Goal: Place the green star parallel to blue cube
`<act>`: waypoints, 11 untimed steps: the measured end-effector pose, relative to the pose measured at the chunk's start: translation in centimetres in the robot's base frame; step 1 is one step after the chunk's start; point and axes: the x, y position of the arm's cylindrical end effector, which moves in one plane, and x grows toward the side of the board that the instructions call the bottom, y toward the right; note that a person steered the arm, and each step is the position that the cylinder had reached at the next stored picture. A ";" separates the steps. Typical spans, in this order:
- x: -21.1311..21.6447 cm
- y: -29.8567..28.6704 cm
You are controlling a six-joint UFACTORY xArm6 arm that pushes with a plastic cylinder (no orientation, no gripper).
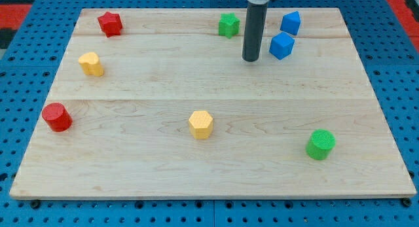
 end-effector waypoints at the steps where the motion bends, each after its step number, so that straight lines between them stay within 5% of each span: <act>1: -1.1 3.7; 3: -2.2 5.6; 6: -14.2 -0.7; 7: -13.6 -6.4; 11: -6.6 -0.3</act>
